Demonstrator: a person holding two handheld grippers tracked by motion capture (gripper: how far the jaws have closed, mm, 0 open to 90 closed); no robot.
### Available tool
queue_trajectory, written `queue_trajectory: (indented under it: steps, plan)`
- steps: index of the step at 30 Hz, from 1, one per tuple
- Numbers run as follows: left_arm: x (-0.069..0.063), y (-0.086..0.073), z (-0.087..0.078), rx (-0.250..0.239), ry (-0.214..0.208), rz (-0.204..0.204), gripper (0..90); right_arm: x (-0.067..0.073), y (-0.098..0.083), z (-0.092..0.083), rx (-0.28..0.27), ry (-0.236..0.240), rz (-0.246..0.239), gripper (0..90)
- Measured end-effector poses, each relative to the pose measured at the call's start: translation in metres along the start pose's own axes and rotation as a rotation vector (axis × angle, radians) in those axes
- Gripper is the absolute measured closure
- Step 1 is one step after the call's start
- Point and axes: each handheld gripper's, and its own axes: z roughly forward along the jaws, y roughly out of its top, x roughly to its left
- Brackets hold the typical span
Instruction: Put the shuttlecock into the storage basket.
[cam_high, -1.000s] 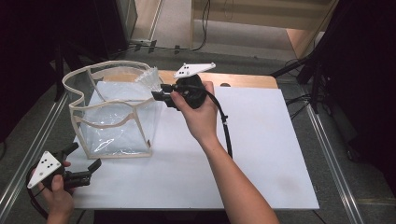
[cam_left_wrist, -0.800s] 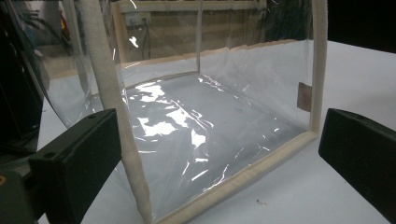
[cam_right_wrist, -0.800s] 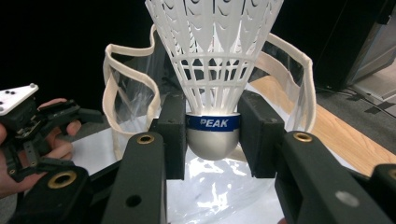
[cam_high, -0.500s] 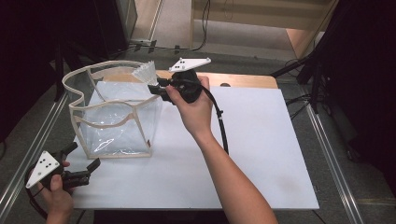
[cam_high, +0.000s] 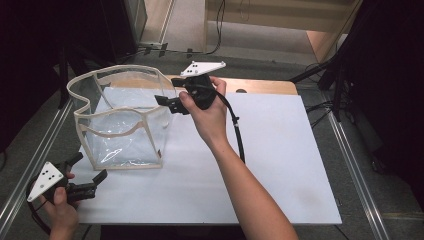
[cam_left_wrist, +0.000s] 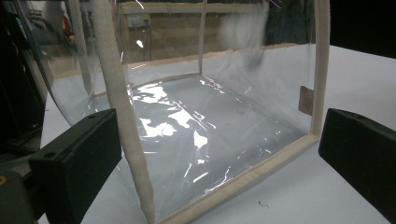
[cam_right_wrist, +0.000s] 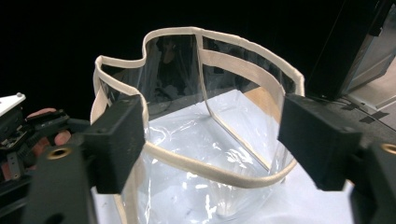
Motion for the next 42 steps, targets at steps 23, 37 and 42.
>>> queue_trajectory:
  steps: [23,37,42]
  plan:
    - [-0.002,0.0,0.001,0.002,0.002,0.009,0.0,0.001,-0.043,-0.053,0.031,-0.101,-0.029,0.0]
    - [-0.003,0.0,0.001,0.007,0.005,0.013,0.0,-0.006,-0.078,-0.087,0.008,-0.139,-0.017,0.0]
    - [-0.003,0.0,0.001,0.007,0.005,0.015,0.0,-0.01,-0.089,-0.097,0.0,-0.156,-0.013,0.0]
